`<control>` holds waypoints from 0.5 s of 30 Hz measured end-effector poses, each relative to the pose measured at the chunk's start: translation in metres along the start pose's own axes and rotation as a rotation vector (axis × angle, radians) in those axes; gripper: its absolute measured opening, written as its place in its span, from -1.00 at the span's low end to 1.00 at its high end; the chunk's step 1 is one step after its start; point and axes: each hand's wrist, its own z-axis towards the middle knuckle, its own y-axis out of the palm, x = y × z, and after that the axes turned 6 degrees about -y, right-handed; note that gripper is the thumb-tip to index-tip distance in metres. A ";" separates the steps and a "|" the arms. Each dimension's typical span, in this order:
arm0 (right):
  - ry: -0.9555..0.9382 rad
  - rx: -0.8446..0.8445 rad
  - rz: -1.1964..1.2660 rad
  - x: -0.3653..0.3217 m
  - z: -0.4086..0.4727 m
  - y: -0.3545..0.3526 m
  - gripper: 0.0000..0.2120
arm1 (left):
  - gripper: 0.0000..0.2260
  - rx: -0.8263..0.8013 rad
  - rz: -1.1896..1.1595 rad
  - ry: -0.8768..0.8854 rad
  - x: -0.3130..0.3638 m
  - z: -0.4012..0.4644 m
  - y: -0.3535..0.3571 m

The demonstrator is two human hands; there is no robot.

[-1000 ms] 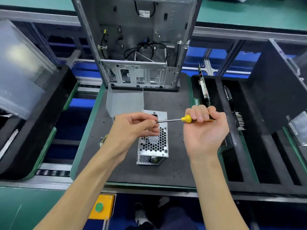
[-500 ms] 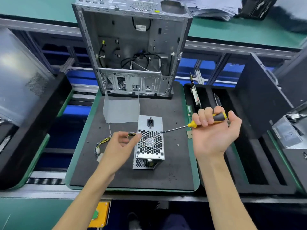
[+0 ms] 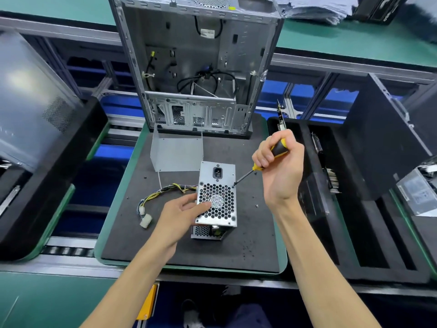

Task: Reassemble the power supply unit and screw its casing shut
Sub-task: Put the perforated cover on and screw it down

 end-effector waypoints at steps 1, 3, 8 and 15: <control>0.002 -0.007 -0.010 0.002 0.001 0.000 -0.77 | -0.75 0.000 -0.009 0.002 0.000 0.000 0.000; 0.008 -0.021 -0.020 0.005 0.001 0.001 -0.77 | -0.76 -0.005 -0.030 0.002 0.001 -0.001 0.000; 0.022 -0.072 -0.051 0.006 0.004 0.002 -0.76 | -0.78 -0.010 -0.040 0.013 0.000 0.000 0.000; 0.043 -0.152 -0.146 0.008 0.003 0.009 -0.75 | -0.75 -0.035 -0.064 0.014 -0.001 0.002 -0.001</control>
